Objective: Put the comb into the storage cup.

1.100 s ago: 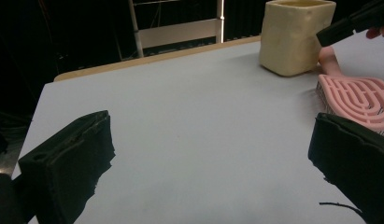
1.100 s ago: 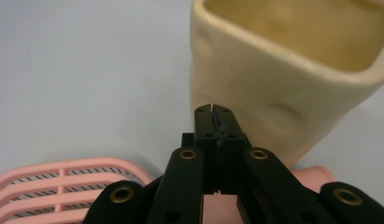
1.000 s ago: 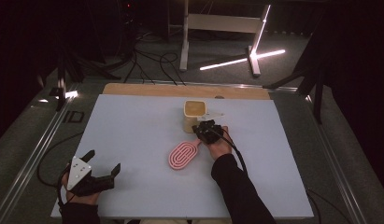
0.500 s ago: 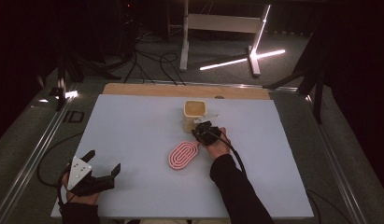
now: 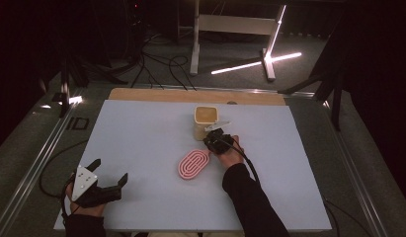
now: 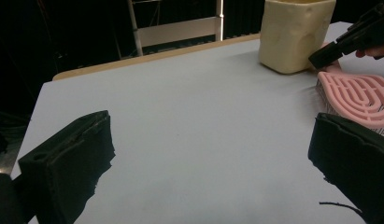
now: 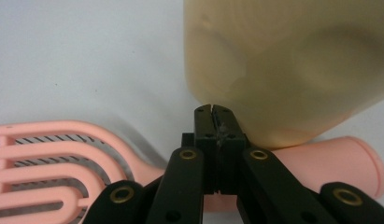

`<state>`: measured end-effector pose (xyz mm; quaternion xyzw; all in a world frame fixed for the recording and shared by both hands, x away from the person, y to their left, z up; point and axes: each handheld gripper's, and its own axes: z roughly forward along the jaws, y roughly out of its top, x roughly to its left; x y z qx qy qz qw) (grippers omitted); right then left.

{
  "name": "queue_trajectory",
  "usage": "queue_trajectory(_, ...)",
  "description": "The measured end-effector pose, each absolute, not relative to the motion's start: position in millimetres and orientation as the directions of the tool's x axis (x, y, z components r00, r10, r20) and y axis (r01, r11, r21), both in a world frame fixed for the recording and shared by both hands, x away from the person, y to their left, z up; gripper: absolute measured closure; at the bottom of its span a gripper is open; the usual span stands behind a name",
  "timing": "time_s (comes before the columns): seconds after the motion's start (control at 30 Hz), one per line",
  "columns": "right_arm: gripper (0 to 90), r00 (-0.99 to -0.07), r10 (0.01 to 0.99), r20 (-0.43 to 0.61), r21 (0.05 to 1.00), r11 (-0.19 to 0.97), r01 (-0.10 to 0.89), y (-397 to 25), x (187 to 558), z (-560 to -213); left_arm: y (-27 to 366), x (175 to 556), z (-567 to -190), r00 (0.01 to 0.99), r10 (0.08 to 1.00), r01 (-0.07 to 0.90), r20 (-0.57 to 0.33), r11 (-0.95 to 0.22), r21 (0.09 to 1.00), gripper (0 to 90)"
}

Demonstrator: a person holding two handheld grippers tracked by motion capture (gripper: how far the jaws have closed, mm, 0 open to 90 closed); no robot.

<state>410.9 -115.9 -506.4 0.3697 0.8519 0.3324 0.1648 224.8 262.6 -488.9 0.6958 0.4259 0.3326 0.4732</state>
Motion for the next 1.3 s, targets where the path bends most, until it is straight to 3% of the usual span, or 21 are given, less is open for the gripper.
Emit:
queue_trajectory(0.73, 89.8, -0.718, 0.681, -0.142, 0.606, 0.634, 0.48, -115.4, 397.4, -505.0, 262.5, 224.7, -489.1, 0.415, 0.908, 0.281, 0.061, -0.191, 0.941, 0.6)
queue_trajectory(1.3, 89.4, -0.738, 0.662, -0.131, 0.557, 0.665, 0.497, -122.6, 379.0, -501.4, 262.0, 224.9, -489.5, 0.415, 0.908, 0.281, 0.06, -0.19, 0.941, 0.6)
